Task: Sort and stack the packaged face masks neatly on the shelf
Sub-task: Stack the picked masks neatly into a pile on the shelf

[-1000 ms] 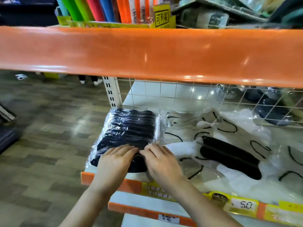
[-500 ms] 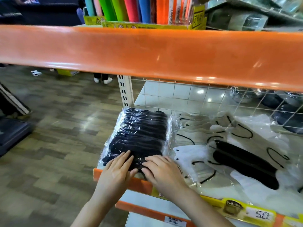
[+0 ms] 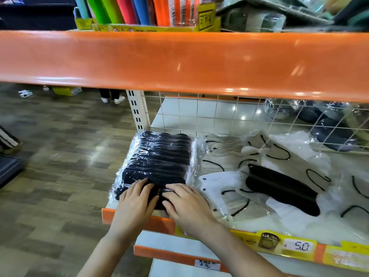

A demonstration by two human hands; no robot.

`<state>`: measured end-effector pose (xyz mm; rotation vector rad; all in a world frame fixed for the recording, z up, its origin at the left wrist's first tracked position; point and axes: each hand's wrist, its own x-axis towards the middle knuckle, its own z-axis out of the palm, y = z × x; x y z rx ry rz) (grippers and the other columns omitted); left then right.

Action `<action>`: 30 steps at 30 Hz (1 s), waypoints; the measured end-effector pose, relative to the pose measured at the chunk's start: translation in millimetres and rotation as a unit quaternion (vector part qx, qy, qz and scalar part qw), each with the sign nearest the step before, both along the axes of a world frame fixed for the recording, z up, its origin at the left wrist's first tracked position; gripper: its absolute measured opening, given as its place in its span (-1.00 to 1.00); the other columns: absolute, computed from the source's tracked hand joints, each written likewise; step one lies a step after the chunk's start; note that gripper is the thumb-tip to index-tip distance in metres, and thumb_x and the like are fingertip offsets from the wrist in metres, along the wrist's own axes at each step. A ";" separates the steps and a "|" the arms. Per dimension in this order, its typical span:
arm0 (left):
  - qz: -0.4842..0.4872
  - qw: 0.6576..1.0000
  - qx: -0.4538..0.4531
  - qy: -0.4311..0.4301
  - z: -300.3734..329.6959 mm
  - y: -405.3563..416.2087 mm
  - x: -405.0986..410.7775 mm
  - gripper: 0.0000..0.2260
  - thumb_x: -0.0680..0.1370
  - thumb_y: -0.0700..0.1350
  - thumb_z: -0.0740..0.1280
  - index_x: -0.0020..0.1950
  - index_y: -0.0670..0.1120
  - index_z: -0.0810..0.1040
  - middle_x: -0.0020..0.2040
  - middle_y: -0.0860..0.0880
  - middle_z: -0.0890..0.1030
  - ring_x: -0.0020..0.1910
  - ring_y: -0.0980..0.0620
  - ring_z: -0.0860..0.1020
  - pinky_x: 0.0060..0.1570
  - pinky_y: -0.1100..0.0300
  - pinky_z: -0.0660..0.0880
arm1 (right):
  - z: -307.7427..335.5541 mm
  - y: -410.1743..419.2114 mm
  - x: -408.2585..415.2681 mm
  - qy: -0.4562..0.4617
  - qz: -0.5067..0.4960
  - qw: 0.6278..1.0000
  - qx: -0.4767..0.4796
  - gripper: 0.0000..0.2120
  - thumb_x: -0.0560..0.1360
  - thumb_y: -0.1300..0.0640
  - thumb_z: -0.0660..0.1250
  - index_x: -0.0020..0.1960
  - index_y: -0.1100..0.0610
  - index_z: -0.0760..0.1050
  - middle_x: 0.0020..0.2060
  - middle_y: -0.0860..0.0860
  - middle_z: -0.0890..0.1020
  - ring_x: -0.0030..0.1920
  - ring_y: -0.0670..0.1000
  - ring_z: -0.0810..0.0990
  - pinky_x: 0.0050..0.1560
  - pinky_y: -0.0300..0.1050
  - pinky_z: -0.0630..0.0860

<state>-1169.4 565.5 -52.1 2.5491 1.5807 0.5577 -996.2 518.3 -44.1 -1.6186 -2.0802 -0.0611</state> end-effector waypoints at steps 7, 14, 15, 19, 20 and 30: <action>-0.084 0.995 0.031 -0.037 14.8 -8.9 70.4 -0.65 0.51 0.02 0.14 0.15 -0.08 0.58 0.18 -0.05 0.61 0.17 -0.11 0.57 0.03 -0.04 0.54 | 13.1 -16.2 56.3 0.017 -0.087 0.996 0.013 -0.69 0.53 0.00 0.08 0.08 -0.01 0.57 0.09 -0.11 0.56 0.06 -0.05 0.56 0.01 -0.09 0.54; -0.193 0.976 0.048 -0.093 25.1 -32.0 164.0 -0.71 0.48 -0.04 0.15 0.11 -0.02 0.56 0.11 0.00 0.62 0.12 0.01 0.50 0.08 0.15 0.41 | 3.2 -57.6 150.6 -0.001 -0.213 0.973 0.086 -0.74 0.45 0.09 0.18 -0.03 0.10 0.62 0.00 -0.01 0.60 -0.04 0.04 0.60 -0.08 -0.07 0.58; -0.204 0.972 0.050 -0.104 25.5 -34.8 176.6 -0.72 0.46 -0.05 0.16 0.11 -0.01 0.54 0.08 0.01 0.62 0.10 0.02 0.49 0.05 0.18 0.37 | 2.8 -62.7 160.4 -0.008 -0.227 0.970 0.088 -0.73 0.45 0.08 0.18 -0.02 0.10 0.62 0.01 -0.01 0.60 -0.03 0.04 0.60 -0.06 -0.06 0.58; -0.226 0.970 0.034 -0.081 26.0 -45.2 218.4 -0.65 0.37 -0.03 0.15 0.10 -0.04 0.50 0.03 -0.01 0.62 0.02 -0.04 0.58 -0.14 0.13 0.55 | -0.7 -77.2 191.6 -0.040 -0.269 0.960 0.065 -0.61 0.39 0.02 0.17 0.11 0.11 0.59 0.14 0.04 0.59 0.11 0.07 0.56 0.09 0.01 0.56; -0.224 0.972 0.027 -0.070 25.5 -47.2 226.5 -0.63 0.34 -0.02 0.13 0.09 -0.04 0.50 0.03 -0.02 0.62 0.02 -0.06 0.59 -0.18 0.10 0.57 | -2.3 -80.4 198.4 -0.048 -0.277 0.958 0.057 -0.56 0.37 -0.01 0.17 0.15 0.12 0.58 0.18 0.05 0.58 0.16 0.06 0.51 0.13 0.04 0.55; -0.177 0.983 0.008 -0.053 5.4 -55.4 255.3 -0.59 0.40 0.01 0.14 0.12 -0.12 0.59 0.12 -0.10 0.62 0.14 -0.13 0.58 0.00 0.01 0.55 | -14.0 -88.4 218.1 -0.075 -0.334 0.939 -0.025 -0.38 0.39 -0.19 0.13 0.21 0.22 0.56 0.14 0.15 0.62 0.11 0.16 0.62 0.06 0.08 0.57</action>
